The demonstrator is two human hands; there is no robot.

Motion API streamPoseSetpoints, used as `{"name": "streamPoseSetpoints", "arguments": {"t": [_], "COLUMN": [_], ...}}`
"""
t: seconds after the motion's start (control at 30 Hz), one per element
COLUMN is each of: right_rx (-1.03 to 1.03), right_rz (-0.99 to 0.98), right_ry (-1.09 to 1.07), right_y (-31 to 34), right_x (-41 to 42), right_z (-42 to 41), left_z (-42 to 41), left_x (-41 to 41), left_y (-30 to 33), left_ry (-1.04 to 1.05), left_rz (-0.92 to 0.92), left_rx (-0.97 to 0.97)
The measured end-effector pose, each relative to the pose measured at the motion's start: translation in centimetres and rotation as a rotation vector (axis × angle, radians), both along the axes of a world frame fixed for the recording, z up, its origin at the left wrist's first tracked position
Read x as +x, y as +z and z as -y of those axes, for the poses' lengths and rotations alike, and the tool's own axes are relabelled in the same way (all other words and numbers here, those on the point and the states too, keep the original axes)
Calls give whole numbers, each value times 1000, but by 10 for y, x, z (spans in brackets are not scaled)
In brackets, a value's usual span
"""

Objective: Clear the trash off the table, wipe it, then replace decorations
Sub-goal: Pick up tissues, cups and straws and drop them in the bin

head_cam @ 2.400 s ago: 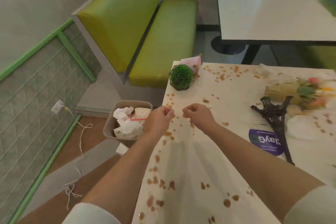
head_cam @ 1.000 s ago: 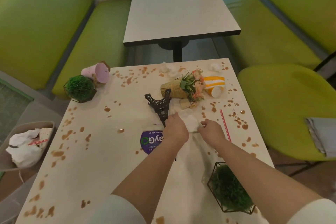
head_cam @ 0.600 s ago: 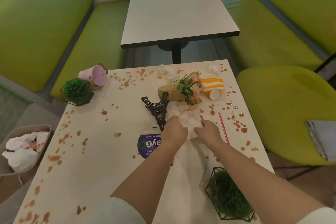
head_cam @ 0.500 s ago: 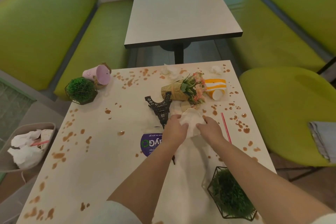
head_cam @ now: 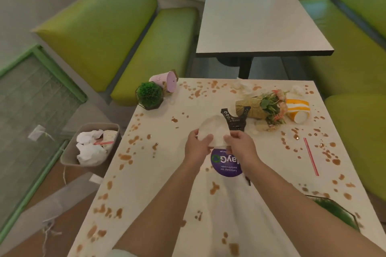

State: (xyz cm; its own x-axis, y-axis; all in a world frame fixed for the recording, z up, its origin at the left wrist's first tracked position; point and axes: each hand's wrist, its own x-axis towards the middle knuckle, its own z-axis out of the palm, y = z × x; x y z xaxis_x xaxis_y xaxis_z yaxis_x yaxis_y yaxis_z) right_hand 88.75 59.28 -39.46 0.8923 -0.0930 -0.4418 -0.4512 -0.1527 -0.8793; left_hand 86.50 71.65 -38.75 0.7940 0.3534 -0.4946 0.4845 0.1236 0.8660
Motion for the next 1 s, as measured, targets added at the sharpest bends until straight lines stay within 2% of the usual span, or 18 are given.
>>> {"name": "streamPoseSetpoints", "arguments": {"t": [0.1, 0.17, 0.37, 0.53, 0.7, 0.83, 1.0], "right_rx": [29, 35, 26, -27, -159, -307, -432], "right_rz": [-27, -18, -4, 5, 98, 200, 334], "right_ry": [38, 86, 201, 292, 366, 438, 484], "right_y": [3, 3, 6, 4, -1, -4, -14], "right_x": [-16, -27, -48, -54, -53, -42, -28], "right_z": [-56, -92, -196, -283, -360, -401, -440], "left_z": [-48, -80, -192, -282, -361, -398, -421], "left_x": [-26, -39, -58, -79, -90, -95, -96], "left_y": [3, 1, 2, -6, -18, -25, -30], "left_ry": [71, 140, 263, 286, 269, 236, 193], "left_rz": [12, 25, -21, 26, -100, -131, -138], "left_rx": [-253, -291, -92, -35, 226, 337, 359]}}
